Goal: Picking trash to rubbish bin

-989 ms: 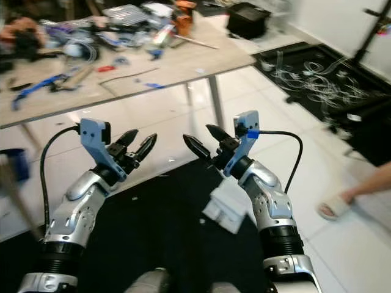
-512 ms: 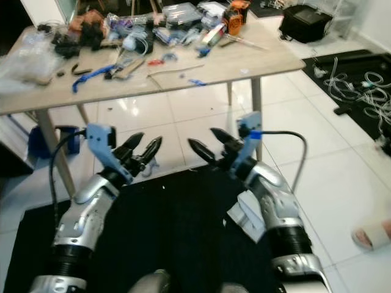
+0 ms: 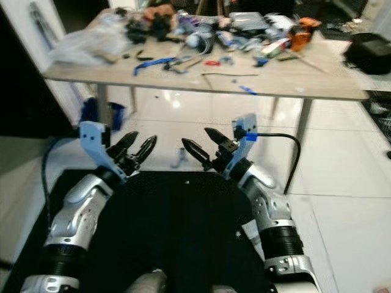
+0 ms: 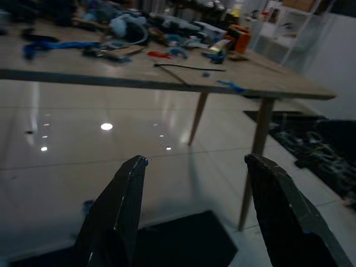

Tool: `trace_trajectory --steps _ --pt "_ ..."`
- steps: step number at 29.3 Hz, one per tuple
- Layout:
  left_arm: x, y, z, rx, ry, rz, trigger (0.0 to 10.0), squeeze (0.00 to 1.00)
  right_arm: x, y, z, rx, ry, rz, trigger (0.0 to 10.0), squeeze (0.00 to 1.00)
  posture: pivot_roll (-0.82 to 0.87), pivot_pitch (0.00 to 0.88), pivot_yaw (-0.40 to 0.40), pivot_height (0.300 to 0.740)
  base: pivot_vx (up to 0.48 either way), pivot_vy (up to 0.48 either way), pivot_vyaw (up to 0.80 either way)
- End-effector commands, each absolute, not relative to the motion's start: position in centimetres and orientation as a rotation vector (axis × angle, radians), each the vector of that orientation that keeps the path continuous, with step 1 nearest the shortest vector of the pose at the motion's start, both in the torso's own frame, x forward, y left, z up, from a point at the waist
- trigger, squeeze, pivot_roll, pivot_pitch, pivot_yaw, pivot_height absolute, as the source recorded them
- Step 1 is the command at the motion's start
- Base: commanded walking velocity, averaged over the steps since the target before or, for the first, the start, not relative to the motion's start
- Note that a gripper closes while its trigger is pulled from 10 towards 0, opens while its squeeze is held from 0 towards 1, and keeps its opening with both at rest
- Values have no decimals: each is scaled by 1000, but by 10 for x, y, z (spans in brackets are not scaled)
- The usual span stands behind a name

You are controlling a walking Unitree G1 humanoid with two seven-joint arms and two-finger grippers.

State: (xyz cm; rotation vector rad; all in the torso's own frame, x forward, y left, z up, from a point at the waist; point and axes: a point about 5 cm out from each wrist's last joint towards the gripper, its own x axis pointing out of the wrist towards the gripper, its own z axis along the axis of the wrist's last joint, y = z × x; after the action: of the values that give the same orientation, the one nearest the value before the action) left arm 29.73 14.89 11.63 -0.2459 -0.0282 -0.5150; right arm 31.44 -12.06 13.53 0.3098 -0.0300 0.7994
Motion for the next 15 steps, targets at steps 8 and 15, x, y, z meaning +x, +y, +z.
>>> trace_trajectory --steps 8,15 --pt "297 147 112 -241 -11 -511 10000 0 317 -131 136 389 -46 712 10000 0 4 0 -32 740 47 0 98" --pt "298 147 110 -252 -11 -503 10000 0 318 -133 135 413 -43 689 10000 0 6 0 -36 740 459 0 0"
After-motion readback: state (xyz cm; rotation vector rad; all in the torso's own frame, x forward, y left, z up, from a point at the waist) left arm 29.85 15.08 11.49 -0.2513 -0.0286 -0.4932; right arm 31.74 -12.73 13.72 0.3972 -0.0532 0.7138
